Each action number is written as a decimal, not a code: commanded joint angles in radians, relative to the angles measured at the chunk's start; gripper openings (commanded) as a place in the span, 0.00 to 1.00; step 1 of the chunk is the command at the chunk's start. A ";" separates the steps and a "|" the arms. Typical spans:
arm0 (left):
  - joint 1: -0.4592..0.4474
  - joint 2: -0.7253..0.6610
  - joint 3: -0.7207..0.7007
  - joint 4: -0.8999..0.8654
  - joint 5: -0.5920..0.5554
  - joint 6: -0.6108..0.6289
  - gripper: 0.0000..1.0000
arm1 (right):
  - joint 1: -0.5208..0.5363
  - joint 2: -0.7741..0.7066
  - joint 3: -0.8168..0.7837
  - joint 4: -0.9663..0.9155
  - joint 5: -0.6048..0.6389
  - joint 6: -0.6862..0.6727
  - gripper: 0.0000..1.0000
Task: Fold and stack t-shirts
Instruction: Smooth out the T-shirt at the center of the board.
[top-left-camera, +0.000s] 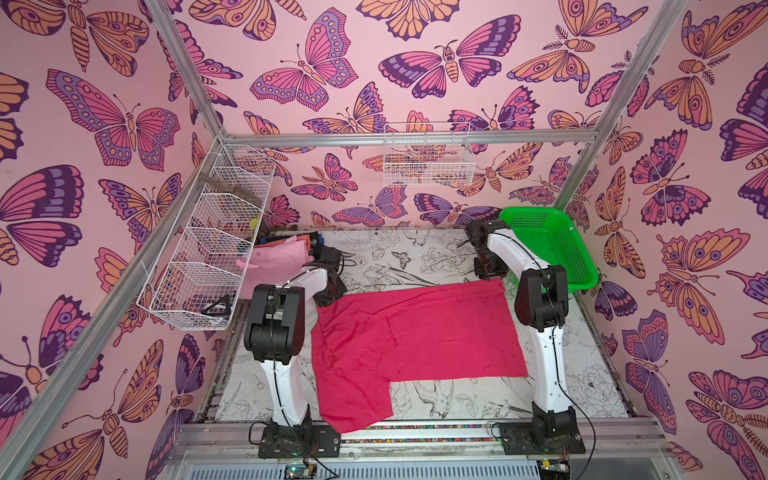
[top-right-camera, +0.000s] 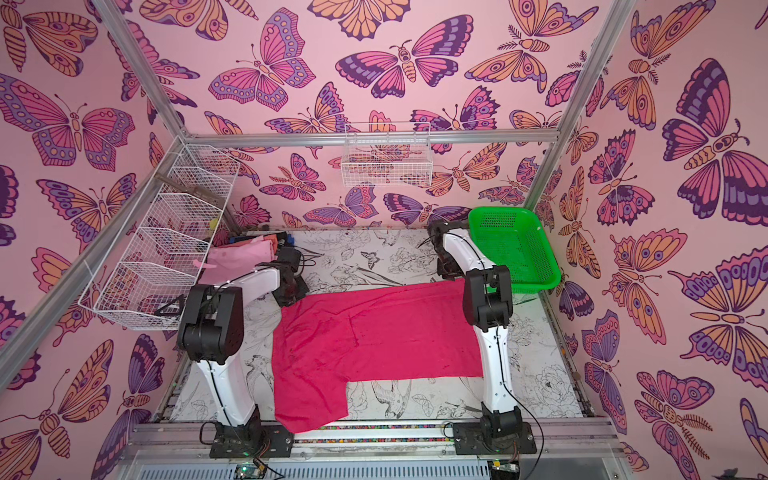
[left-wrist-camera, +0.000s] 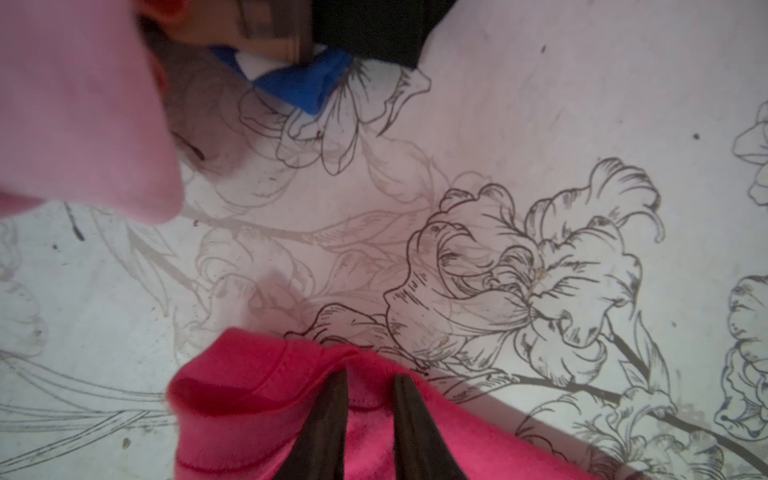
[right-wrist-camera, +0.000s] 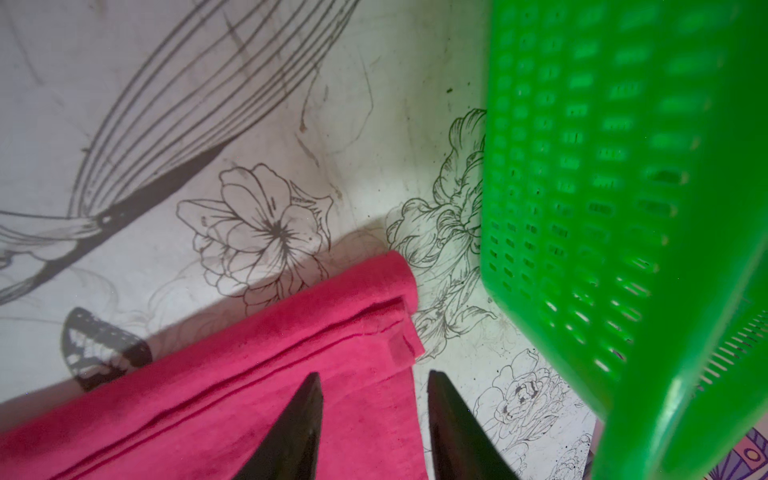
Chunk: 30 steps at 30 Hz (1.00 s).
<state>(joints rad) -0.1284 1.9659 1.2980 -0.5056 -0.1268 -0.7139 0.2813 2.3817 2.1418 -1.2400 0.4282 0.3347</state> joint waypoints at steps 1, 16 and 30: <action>0.019 0.052 -0.010 -0.025 0.013 0.017 0.24 | -0.014 0.026 0.048 -0.042 0.026 -0.012 0.45; 0.026 0.039 -0.023 -0.021 0.037 0.010 0.24 | -0.029 0.133 0.157 -0.085 0.031 -0.021 0.45; 0.024 0.050 -0.023 -0.022 0.046 0.008 0.23 | -0.028 0.132 0.104 -0.074 0.028 -0.019 0.34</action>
<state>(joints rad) -0.1154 1.9656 1.2980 -0.5053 -0.0998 -0.7139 0.2611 2.5057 2.2509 -1.2953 0.4412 0.3130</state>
